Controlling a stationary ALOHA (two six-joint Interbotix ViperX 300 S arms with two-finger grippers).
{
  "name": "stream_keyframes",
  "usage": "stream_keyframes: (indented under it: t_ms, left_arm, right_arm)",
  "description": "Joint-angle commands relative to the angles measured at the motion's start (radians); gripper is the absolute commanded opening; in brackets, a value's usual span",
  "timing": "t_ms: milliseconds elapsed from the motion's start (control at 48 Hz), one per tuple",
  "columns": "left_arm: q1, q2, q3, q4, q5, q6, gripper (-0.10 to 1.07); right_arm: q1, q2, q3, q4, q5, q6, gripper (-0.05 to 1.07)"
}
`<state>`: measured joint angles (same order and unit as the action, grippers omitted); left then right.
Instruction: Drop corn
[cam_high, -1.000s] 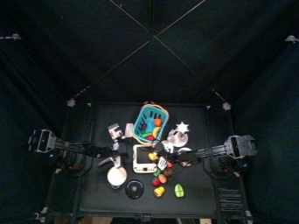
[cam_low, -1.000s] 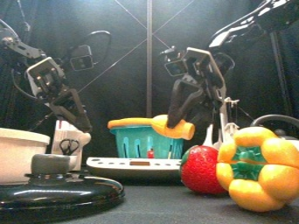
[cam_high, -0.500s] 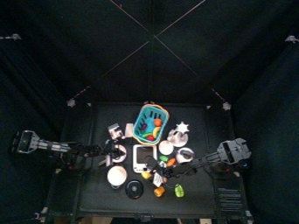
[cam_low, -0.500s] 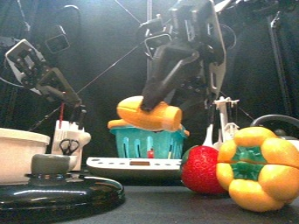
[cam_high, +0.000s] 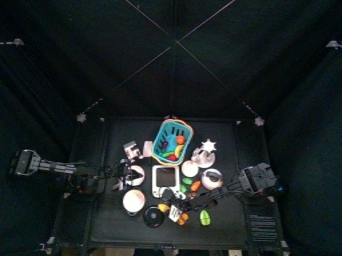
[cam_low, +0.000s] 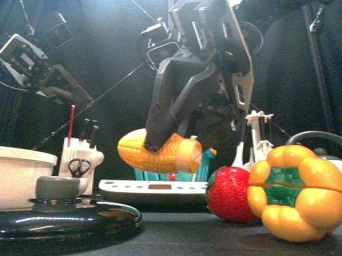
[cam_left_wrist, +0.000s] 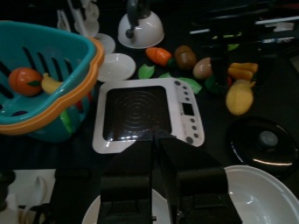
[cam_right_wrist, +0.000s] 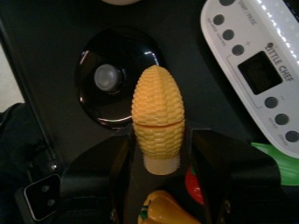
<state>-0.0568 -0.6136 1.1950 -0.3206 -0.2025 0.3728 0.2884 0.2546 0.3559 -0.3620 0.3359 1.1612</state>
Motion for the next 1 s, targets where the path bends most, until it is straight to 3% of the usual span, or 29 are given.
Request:
stream_keyframes:
  t_ms: [0,188,354,521,646,812,979]
  left_arm:
    - [-0.051,0.000,-0.011,-0.006,-0.017,0.000,0.45]
    - [-0.120,-0.002,0.000,-0.041,-0.081,-0.002,0.45]
    - [-0.138,0.000,0.012,-0.114,-0.118,-0.002,0.45]
    - [-0.138,0.000,0.012,-0.146,-0.118,0.000,0.45]
    - [-0.138,-0.002,0.012,-0.146,-0.118,0.000,0.45]
    - [-0.138,0.000,0.012,-0.144,-0.118,0.000,0.45]
    - [-0.138,0.000,0.012,-0.144,-0.118,0.002,0.45]
  right_arm:
    - [-0.003,0.000,-0.049,0.021,0.043,0.002,0.60]
    - [-0.006,0.028,-0.110,0.066,0.156,0.009,0.60]
    - [-0.002,0.054,-0.196,0.161,0.262,0.057,0.60]
    - [0.002,0.083,-0.253,0.141,0.336,0.141,0.60]
    - [0.002,0.115,-0.275,0.103,0.365,0.288,0.60]
    - [0.025,0.127,-0.262,-0.005,0.400,0.466,0.60]
    - [0.046,0.127,-0.245,-0.028,0.408,0.558,0.61]
